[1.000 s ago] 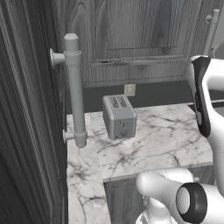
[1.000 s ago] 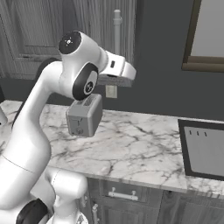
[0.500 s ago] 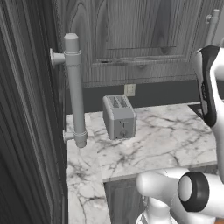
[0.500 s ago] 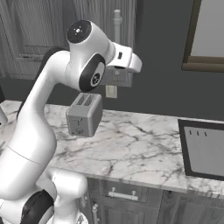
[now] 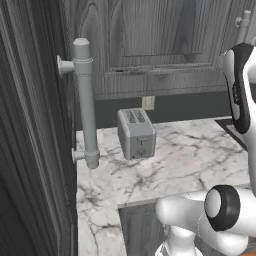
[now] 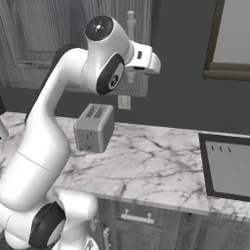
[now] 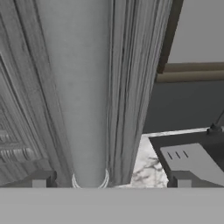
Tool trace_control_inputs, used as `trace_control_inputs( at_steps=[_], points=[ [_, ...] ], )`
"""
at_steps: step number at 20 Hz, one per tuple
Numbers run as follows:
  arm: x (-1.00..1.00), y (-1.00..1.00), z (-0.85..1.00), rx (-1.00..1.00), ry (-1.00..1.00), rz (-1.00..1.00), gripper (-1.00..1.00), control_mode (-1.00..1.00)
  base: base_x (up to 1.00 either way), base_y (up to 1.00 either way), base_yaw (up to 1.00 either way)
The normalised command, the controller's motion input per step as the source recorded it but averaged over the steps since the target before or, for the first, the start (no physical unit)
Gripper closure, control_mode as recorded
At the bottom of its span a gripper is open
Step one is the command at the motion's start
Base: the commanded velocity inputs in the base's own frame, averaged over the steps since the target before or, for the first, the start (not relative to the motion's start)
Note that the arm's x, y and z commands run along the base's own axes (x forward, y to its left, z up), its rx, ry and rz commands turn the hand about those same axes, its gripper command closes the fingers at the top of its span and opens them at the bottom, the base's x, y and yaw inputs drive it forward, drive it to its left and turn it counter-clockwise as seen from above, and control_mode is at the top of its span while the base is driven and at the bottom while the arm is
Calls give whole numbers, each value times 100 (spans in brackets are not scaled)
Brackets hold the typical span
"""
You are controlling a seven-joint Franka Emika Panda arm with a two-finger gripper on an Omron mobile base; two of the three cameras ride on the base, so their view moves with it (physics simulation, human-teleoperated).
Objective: Open the cabinet, pick the kettle from the cabinet, and place it in the sink.
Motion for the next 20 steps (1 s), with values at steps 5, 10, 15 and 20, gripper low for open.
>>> trace_control_inputs(
  at_steps=[5, 10, 15, 20],
  points=[
    [28, 0, 2, 0, 0, 9, -100, -100, 0, 0, 0],
    [24, -1, 5, 0, 0, 10, -100, -100, 0, 0, 0],
    [26, 0, 5, 0, 0, 6, -100, -100, 0, 0, 0],
    [28, 3, 5, 0, 0, 3, -100, -100, 0, 0, 0]
  ],
)
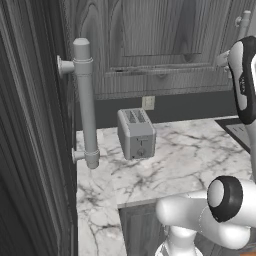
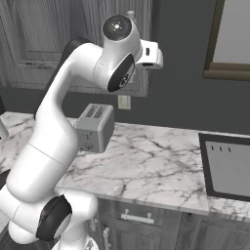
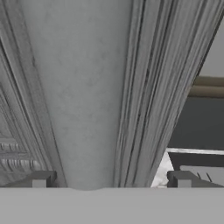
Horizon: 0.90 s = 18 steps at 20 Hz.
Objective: Open the cabinet, pick the kettle from the cabinet, and place it in the sink.
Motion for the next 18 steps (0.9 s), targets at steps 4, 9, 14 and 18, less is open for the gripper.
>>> trace_control_inputs(
  at_steps=[4, 9, 14, 18],
  points=[
    [31, 8, 5, 0, 0, 0, -100, -100, 0, 0, 0],
    [31, 17, 5, 0, 0, -2, 100, -100, 0, 0, 0],
    [27, 12, 5, 0, 1, -4, 100, -100, 0, 0, 0],
    [19, 11, 3, 1, 2, -3, 100, -100, 0, 0, 0]
  ],
)
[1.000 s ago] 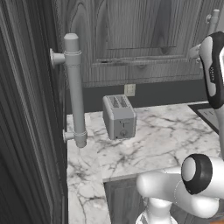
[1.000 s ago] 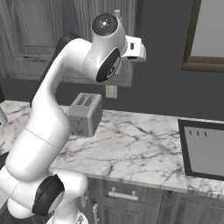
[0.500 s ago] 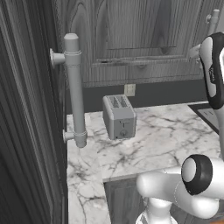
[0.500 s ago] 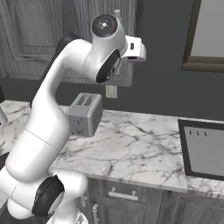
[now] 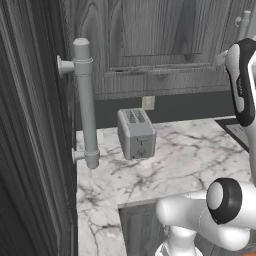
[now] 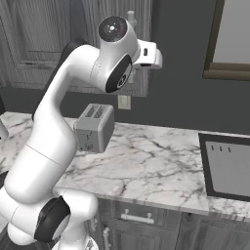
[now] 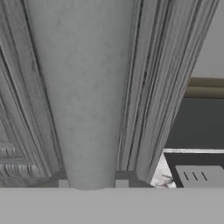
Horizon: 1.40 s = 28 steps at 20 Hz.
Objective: Open the cabinet, pick the kettle from the cabinet, and place it in the sink.
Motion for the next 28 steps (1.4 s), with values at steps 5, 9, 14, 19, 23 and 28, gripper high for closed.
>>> trace_control_inputs(
  at_steps=[5, 9, 14, 19, 23, 28],
  points=[
    [17, 16, 1, 1, 0, -2, 100, -100, 0, 0, 0],
    [7, 23, 0, 3, 0, -1, 100, -100, 0, 0, 0],
    [-11, 21, 0, 7, 0, 0, 100, -100, 0, 0, 0],
    [-32, 18, 0, 6, 0, 0, 100, -100, 0, 0, 0],
    [-42, 14, 2, 6, 0, 0, 100, -100, 0, 0, 0],
    [-47, 10, 4, 4, 0, 0, 100, -100, 0, 0, 0]
  ],
)
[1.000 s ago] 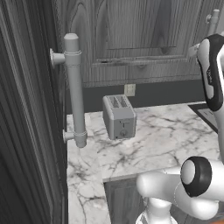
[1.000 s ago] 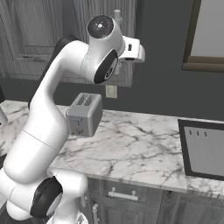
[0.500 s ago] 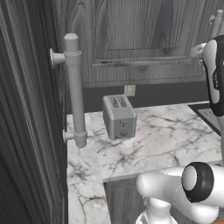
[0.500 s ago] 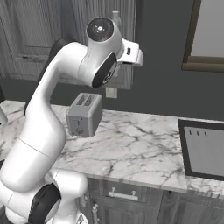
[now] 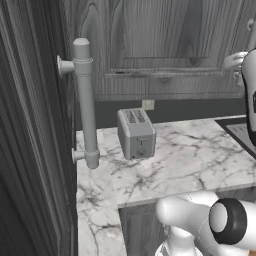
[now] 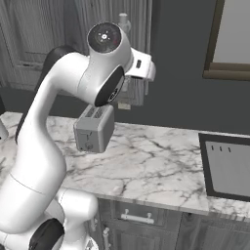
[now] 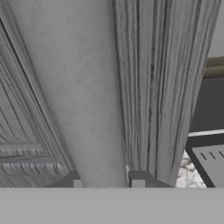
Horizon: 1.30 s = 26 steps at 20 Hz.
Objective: Open the cabinet, pick the kettle from the cabinet, and place it in the sink.
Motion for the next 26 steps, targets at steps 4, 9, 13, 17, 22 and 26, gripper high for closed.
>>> trace_control_inputs(
  at_steps=[4, 9, 13, 17, 22, 26],
  points=[
    [-54, 10, 2, 1, 0, 0, 100, -100, 0, 0, 0],
    [-54, 8, 4, 0, 0, 0, 100, -100, 0, 0, 0],
    [-50, 10, 1, 0, 4, 0, 100, -100, 0, 0, 0],
    [-58, 7, 0, 0, 0, 0, 100, -100, 0, 0, 0],
    [-56, 8, 2, 0, 0, 0, 100, -100, 0, 0, 0],
    [-55, 12, 1, 0, 0, 0, 100, -100, 0, 0, 0]
  ],
)
